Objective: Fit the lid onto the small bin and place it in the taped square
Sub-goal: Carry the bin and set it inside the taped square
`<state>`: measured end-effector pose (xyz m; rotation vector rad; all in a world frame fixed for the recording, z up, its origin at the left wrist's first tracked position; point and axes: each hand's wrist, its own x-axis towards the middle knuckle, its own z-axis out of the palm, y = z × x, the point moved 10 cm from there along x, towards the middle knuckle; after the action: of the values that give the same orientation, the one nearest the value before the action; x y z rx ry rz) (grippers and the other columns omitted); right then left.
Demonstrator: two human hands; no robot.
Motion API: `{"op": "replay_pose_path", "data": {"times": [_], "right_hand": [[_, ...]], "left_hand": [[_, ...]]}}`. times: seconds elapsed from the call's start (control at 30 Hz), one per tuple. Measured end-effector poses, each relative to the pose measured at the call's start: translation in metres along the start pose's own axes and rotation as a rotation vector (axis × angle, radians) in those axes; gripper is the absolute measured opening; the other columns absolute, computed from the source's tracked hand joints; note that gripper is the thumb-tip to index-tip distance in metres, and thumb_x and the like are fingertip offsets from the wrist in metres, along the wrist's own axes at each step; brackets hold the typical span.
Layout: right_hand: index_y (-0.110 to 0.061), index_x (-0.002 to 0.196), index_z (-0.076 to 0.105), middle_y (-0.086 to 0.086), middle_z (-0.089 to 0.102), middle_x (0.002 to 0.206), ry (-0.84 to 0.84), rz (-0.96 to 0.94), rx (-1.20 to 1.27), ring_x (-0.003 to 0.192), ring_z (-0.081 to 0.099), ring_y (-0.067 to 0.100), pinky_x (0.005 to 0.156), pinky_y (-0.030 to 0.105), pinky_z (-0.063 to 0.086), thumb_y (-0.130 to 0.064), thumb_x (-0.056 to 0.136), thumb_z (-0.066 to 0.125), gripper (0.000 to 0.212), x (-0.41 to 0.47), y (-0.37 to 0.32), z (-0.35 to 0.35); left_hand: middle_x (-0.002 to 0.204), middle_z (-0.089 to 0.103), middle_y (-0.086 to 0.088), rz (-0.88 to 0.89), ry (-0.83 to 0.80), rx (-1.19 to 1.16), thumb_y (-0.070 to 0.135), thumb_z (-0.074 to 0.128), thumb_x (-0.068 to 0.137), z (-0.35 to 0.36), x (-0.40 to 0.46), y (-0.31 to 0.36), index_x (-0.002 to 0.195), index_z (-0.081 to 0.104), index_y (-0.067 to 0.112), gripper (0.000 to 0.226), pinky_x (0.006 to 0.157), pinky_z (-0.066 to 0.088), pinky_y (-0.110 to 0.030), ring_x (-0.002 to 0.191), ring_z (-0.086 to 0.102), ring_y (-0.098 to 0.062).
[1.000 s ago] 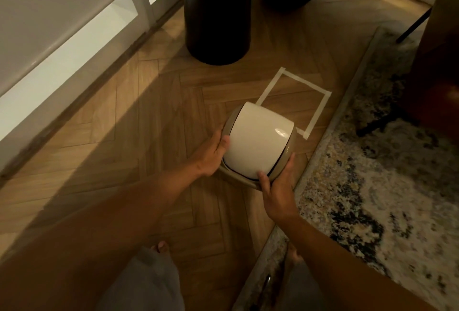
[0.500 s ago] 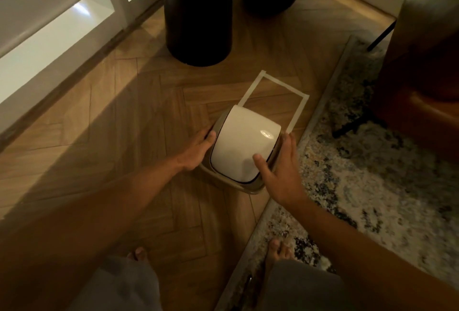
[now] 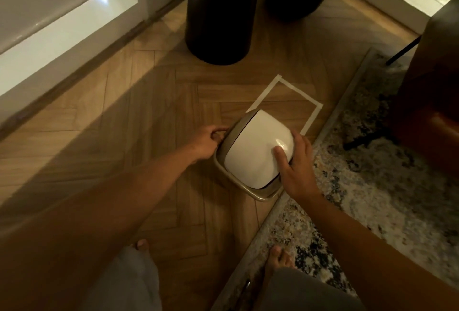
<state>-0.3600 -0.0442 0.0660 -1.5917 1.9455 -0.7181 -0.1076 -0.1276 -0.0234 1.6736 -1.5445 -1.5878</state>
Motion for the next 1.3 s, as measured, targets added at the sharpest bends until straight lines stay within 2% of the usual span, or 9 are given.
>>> {"op": "replay_pose_path", "data": {"times": [0.13, 0.4, 0.5, 0.57, 0.63, 0.73, 0.83, 0.97, 1.3], "right_hand": [[-0.021, 0.159, 0.034, 0.004, 0.031, 0.160, 0.021, -0.001, 0.009, 0.131, 0.028, 0.002, 0.106, 0.029, 0.031, -0.064, 0.097, 0.048, 0.077, 0.002, -0.004, -0.001], [-0.015, 0.166, 0.020, 0.004, 0.024, 0.171, -0.025, 0.068, 0.122, 0.154, 0.029, 0.020, 0.122, 0.039, 0.035, -0.056, 0.103, 0.058, 0.085, 0.001, 0.008, -0.003], [-0.030, 0.167, 0.014, -0.048, 0.027, 0.155, 0.040, 0.105, 0.287, 0.133, 0.030, -0.030, 0.102, -0.002, 0.033, -0.067, 0.096, 0.058, 0.091, -0.025, 0.006, -0.002], [-0.029, 0.166, 0.018, -0.042, 0.036, 0.151, 0.048, 0.132, 0.330, 0.127, 0.039, -0.030, 0.091, -0.009, 0.036, -0.070, 0.092, 0.061, 0.095, -0.044, 0.011, 0.006], [-0.024, 0.165, 0.021, -0.009, 0.043, 0.160, 0.026, 0.153, 0.334, 0.137, 0.048, -0.004, 0.103, 0.006, 0.046, -0.074, 0.087, 0.066, 0.103, -0.057, 0.014, 0.016], [-0.023, 0.165, 0.017, 0.000, 0.043, 0.158, -0.040, 0.132, 0.364, 0.141, 0.051, 0.009, 0.110, 0.039, 0.053, -0.059, 0.080, 0.085, 0.115, -0.067, 0.016, 0.036], [-0.012, 0.166, 0.003, 0.008, 0.029, 0.168, -0.094, 0.142, 0.340, 0.153, 0.038, 0.025, 0.115, 0.055, 0.044, -0.053, 0.064, 0.099, 0.146, -0.066, 0.024, 0.049], [-0.012, 0.168, 0.001, 0.010, 0.014, 0.172, -0.113, 0.085, 0.287, 0.158, 0.026, 0.028, 0.119, 0.058, 0.038, -0.044, 0.061, 0.103, 0.151, -0.056, 0.031, 0.046], [-0.021, 0.167, -0.008, 0.012, 0.006, 0.175, -0.138, 0.129, 0.286, 0.161, 0.017, 0.032, 0.122, 0.059, 0.033, -0.046, 0.066, 0.098, 0.149, -0.060, 0.032, 0.055]], "left_hand": [[0.131, 0.065, -0.005, 0.014, 0.002, -0.027, 0.012, 0.049, 0.104, -0.001, 0.001, -0.001, 0.131, 0.063, 0.028, 0.034, 0.103, 0.050, -0.038, 0.116, 0.061, -0.019], [0.138, 0.060, -0.008, 0.044, 0.060, 0.032, 0.011, 0.041, 0.107, -0.001, -0.006, 0.003, 0.135, 0.061, 0.019, 0.036, 0.100, 0.044, -0.027, 0.124, 0.056, -0.023], [0.141, 0.057, -0.009, 0.069, 0.085, 0.058, 0.022, 0.042, 0.107, -0.004, -0.012, 0.006, 0.140, 0.055, 0.017, 0.036, 0.108, 0.044, -0.041, 0.129, 0.053, -0.026], [0.145, 0.052, -0.004, 0.163, 0.095, 0.084, 0.046, 0.044, 0.103, -0.004, -0.023, 0.020, 0.149, 0.043, 0.019, 0.053, 0.105, 0.044, -0.033, 0.131, 0.050, -0.012], [0.149, 0.044, 0.005, 0.296, 0.018, 0.093, 0.067, 0.050, 0.092, 0.007, -0.038, 0.037, 0.157, 0.026, 0.026, 0.081, 0.102, 0.039, -0.018, 0.128, 0.041, 0.008], [0.161, 0.029, 0.004, 0.347, -0.082, 0.230, 0.077, 0.072, 0.068, 0.026, -0.050, 0.041, 0.157, 0.001, 0.043, 0.119, 0.109, 0.037, -0.032, 0.140, 0.035, -0.010], [0.165, 0.018, 0.000, 0.336, -0.174, 0.268, 0.059, 0.091, 0.055, 0.032, -0.052, 0.032, 0.154, -0.013, 0.048, 0.144, 0.115, 0.030, -0.039, 0.147, 0.027, -0.019], [0.166, 0.017, -0.005, 0.346, -0.200, 0.326, 0.036, 0.095, 0.062, 0.033, -0.053, 0.022, 0.158, -0.015, 0.032, 0.146, 0.120, 0.022, -0.037, 0.149, 0.021, -0.019], [0.168, 0.007, -0.002, 0.332, -0.195, 0.346, 0.030, 0.089, 0.072, 0.032, -0.053, 0.020, 0.158, -0.016, 0.030, 0.136, 0.118, 0.011, -0.028, 0.146, 0.009, -0.007]]}}
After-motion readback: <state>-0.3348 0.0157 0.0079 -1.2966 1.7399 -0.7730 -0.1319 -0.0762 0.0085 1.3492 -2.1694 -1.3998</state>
